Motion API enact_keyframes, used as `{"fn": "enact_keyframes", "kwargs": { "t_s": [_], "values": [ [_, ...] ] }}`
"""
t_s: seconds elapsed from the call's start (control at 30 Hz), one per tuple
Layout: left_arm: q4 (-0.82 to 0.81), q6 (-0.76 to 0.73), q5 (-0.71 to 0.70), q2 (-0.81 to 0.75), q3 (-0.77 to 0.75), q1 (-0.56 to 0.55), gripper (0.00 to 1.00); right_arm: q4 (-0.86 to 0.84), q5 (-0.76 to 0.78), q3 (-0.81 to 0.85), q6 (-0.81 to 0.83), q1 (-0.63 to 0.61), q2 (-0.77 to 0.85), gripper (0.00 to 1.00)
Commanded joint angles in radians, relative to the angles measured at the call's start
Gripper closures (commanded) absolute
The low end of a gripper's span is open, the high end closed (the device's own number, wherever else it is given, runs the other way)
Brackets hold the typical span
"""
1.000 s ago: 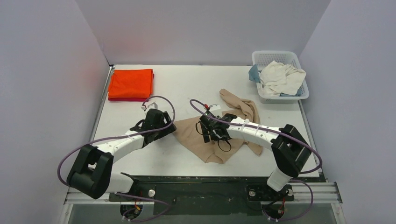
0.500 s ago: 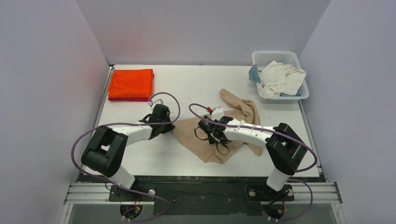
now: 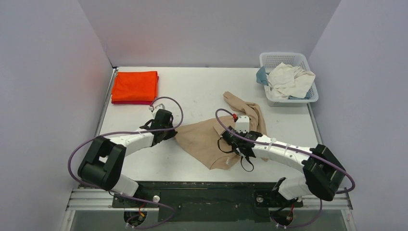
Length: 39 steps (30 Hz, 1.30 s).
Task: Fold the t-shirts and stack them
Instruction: Flatten out the tshirt
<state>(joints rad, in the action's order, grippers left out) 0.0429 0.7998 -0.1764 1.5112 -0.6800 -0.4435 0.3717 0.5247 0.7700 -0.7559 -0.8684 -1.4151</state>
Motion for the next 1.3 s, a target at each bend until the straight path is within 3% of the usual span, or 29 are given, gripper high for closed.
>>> {"fn": "enact_keyframes", "kwargs": {
  "t_s": [0.0, 0.2, 0.43, 0.67, 1.1, 1.27],
  "values": [
    [0.037, -0.01, -0.053, -0.093, -0.002, 0.004, 1.0, -0.177, -0.094, -0.076, -0.012, 0.053, 0.133, 1.0],
    [0.123, -0.063, -0.131, -0.285, -0.126, 0.005, 1.0, -0.225, -0.165, -0.047, 0.025, 0.237, 0.383, 1.0],
    [0.144, -0.108, -0.131, -0.474, -0.238, 0.002, 1.0, -0.189, -0.227, 0.015, 0.103, 0.252, 0.55, 1.0],
    [0.167, -0.204, -0.171, -0.572, -0.562, -0.016, 1.0, -0.252, -0.261, 0.259, 0.213, 0.251, 0.599, 1.0],
    [0.372, -0.344, -0.042, -0.427, -1.292, -0.034, 1.0, -0.188, -0.412, 0.938, 0.288, 0.24, 0.46, 1.0],
    [0.429, -0.368, -0.027, -0.355, -1.436, -0.034, 1.0, -0.105, -0.384, 1.14, 0.337, 0.239, 0.361, 1.0]
  ]
}}
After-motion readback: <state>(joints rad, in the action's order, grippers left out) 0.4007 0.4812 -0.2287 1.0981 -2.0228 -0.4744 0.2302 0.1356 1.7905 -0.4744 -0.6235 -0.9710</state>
